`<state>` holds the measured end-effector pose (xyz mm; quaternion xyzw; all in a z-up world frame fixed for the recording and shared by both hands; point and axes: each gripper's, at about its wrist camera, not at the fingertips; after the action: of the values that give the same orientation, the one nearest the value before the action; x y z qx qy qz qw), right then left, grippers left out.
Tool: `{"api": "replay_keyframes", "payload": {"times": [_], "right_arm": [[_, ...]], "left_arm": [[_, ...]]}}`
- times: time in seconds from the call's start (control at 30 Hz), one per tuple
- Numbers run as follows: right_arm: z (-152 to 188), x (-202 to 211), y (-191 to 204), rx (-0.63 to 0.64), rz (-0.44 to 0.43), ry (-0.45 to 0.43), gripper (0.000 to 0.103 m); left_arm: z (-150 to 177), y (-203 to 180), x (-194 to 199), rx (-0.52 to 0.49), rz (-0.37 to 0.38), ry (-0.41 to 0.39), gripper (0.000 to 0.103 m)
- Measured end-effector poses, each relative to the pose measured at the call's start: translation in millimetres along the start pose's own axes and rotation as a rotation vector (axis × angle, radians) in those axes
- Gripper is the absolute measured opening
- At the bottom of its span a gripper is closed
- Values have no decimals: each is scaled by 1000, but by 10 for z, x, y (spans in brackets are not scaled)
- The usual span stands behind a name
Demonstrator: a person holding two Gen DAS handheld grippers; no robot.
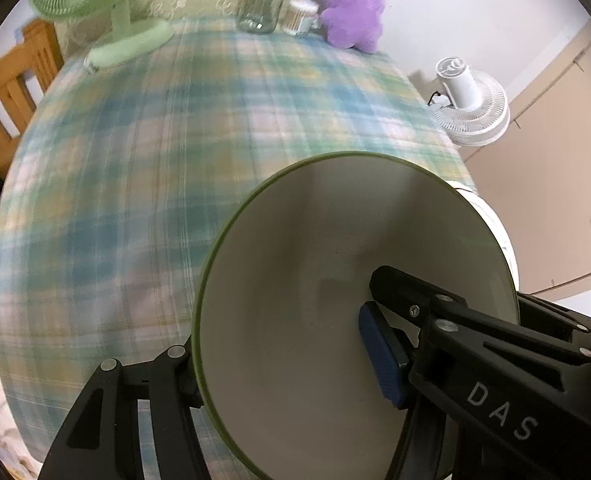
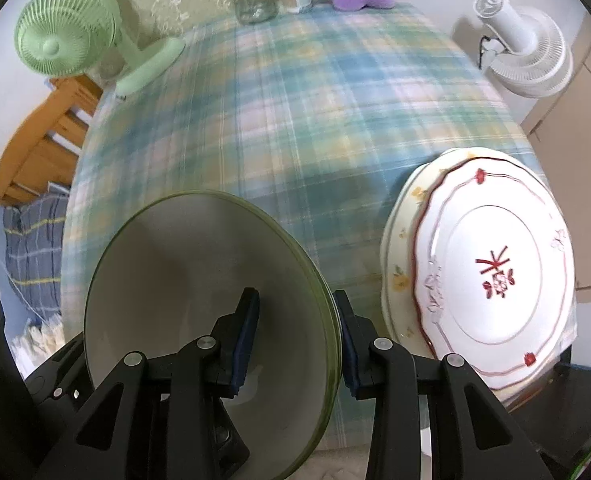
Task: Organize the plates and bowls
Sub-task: 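Lift and carry the nested bowls over the plate stack with both tools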
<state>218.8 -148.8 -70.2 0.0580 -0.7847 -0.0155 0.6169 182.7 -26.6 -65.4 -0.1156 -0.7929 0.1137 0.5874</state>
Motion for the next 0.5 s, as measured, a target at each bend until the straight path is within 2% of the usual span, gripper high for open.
{"api": "replay_keyframes", "payload": {"times": [0.2, 0.5], "right_arm": [[39, 161, -109, -11, -27, -33, 40], [26, 364, -494, 58, -58, -48, 40]], "left_arm": [[50, -191, 74, -1, -38, -25, 63], [88, -669, 80, 54, -59, -64, 63]]}}
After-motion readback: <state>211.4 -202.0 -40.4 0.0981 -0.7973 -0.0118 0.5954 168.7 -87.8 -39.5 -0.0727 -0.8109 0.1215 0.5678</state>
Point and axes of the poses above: each gripper's, at about its wrist camera, not at the fingertips, and x roughly against the way its jaws point, y to its left, z to its underside, and after that the axes turned 11 degrees about x, right-handed
